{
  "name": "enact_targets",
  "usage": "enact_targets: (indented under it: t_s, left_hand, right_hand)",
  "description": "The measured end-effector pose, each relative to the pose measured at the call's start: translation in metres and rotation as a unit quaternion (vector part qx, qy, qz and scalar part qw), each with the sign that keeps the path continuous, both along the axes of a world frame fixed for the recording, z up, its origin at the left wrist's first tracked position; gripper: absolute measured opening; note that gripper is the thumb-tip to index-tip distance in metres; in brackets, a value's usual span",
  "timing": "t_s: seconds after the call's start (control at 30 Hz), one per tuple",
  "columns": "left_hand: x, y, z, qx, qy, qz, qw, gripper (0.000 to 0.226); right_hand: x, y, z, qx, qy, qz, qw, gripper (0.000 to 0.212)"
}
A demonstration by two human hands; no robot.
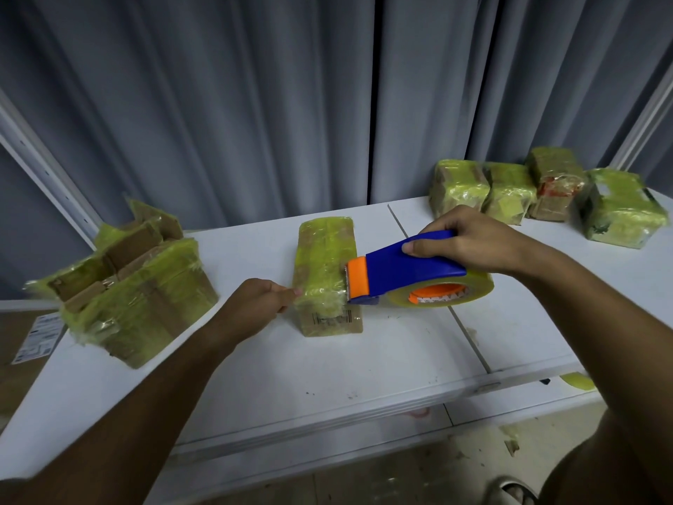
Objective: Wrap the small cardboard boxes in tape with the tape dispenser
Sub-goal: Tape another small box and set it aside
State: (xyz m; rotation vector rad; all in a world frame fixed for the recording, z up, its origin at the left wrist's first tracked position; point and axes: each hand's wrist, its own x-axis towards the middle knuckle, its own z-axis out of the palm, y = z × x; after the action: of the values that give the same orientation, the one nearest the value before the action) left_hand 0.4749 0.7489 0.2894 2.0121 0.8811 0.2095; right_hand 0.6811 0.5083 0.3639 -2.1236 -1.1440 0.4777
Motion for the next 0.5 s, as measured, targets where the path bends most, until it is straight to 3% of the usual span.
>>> enact_targets:
  t_s: [0.17, 0.4, 0.5]
  left_hand:
    - [0.001, 0.007, -0.002, -0.021, 0.031, 0.004, 0.999, 0.044]
    - [0.007, 0.012, -0.002, -0.04, 0.061, 0.02, 0.997, 0.046]
    - [0.006, 0.01, 0.0, -0.068, 0.117, 0.006, 0.991, 0.054]
  right_hand:
    - [0.001, 0.001, -0.001, -0.005, 0.008, -0.015, 1.0, 0.036]
    - [0.0, -0.001, -0.003, -0.006, 0.019, -0.02, 1.0, 0.034]
    - [0.002, -0.001, -0.004, -0.009, 0.021, -0.02, 1.0, 0.04]
